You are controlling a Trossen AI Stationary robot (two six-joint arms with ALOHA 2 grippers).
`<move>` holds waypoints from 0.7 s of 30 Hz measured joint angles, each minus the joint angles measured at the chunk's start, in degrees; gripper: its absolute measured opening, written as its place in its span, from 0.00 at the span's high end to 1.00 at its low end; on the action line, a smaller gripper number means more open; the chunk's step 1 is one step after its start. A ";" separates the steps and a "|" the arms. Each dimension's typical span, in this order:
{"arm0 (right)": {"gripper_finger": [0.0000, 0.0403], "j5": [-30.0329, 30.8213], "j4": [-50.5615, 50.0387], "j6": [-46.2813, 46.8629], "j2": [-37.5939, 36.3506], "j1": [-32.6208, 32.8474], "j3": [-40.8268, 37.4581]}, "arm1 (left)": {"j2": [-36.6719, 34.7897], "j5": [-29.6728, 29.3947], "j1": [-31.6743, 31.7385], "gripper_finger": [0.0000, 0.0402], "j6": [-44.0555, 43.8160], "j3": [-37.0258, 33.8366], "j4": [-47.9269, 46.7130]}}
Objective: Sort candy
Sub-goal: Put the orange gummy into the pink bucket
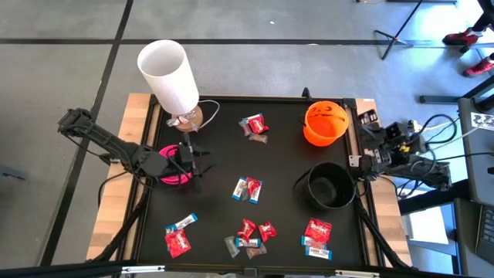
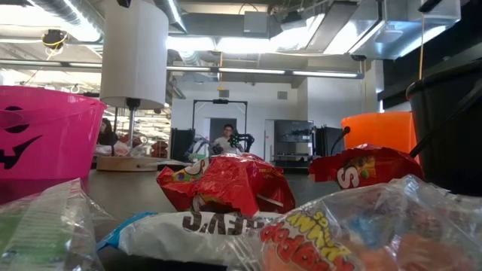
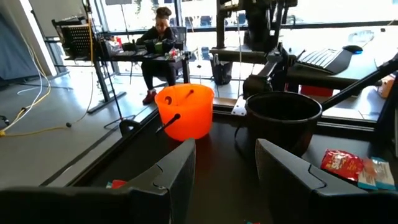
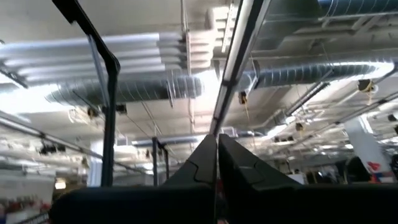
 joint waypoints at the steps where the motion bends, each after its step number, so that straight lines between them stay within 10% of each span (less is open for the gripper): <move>1: 0.96 -0.01 -2.57 -0.78 1.52 0.00 2.64 | 0.00 0.03 0.14 0.61 0.00 -0.01 -0.04; 12: 0.96 11.88 -39.26 -7.05 29.54 -0.02 28.16 | 0.00 -0.01 0.62 0.61 -0.02 -0.02 1.47; 21: 0.79 14.63 -42.36 -15.84 53.87 -0.07 37.37 | 0.00 -0.03 0.62 0.61 -0.09 -0.01 1.51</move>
